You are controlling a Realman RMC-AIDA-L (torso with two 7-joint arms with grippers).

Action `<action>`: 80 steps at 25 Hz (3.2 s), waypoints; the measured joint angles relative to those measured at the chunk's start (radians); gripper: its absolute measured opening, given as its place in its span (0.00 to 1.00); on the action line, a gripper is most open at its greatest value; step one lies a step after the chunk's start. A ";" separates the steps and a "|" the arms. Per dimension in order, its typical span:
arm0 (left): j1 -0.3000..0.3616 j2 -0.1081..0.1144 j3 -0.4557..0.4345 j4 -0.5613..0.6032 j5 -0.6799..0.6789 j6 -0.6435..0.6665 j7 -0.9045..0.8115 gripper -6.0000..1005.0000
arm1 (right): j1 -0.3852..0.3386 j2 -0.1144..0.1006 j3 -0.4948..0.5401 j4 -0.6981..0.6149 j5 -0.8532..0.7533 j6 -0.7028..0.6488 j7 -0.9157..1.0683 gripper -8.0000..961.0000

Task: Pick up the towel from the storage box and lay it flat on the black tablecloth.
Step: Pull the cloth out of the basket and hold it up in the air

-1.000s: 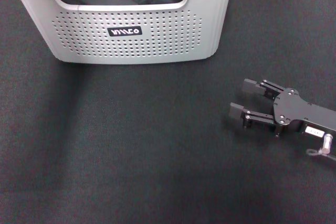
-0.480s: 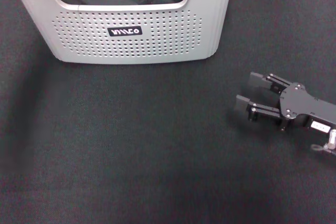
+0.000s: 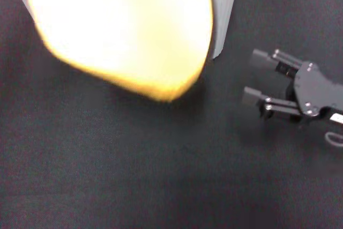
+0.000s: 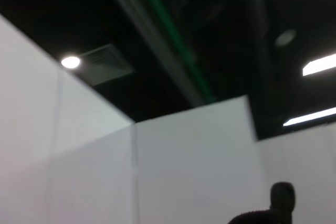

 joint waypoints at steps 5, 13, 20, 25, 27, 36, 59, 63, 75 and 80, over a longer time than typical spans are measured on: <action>-0.019 0.048 -0.003 -0.127 -0.089 0.179 -0.078 0.03 | -0.026 -0.001 0.038 -0.094 0.005 0.070 0.002 0.91; -0.088 0.088 0.055 -0.420 -0.111 0.407 -0.128 0.03 | -0.035 0.008 0.033 -0.236 0.026 0.081 0.006 0.91; -0.080 0.093 0.190 -0.447 -0.093 0.419 -0.081 0.03 | 0.063 0.015 0.023 -0.241 0.023 0.068 0.000 0.91; -0.088 0.084 0.225 -0.447 -0.098 0.421 -0.078 0.03 | 0.093 0.015 0.017 -0.227 0.016 0.034 -0.021 0.90; -0.089 0.082 0.230 -0.447 -0.102 0.421 -0.080 0.03 | 0.100 0.015 0.008 -0.215 0.016 0.020 -0.035 0.90; -0.092 0.068 0.233 -0.448 -0.105 0.421 -0.083 0.03 | 0.163 0.019 -0.118 -0.160 0.025 -0.026 -0.083 0.83; -0.094 0.058 0.232 -0.451 -0.107 0.420 -0.080 0.03 | 0.200 0.019 -0.161 -0.159 0.042 -0.065 -0.154 0.26; -0.094 0.057 0.232 -0.452 -0.101 0.420 -0.079 0.04 | 0.206 0.019 -0.161 -0.158 0.044 -0.066 -0.155 0.13; -0.093 0.056 0.230 -0.474 -0.099 0.420 -0.078 0.04 | 0.219 0.019 -0.187 -0.170 0.053 -0.059 -0.155 0.13; -0.093 0.056 0.228 -0.489 -0.100 0.420 -0.078 0.04 | 0.222 0.019 -0.196 -0.175 0.047 -0.051 -0.157 0.13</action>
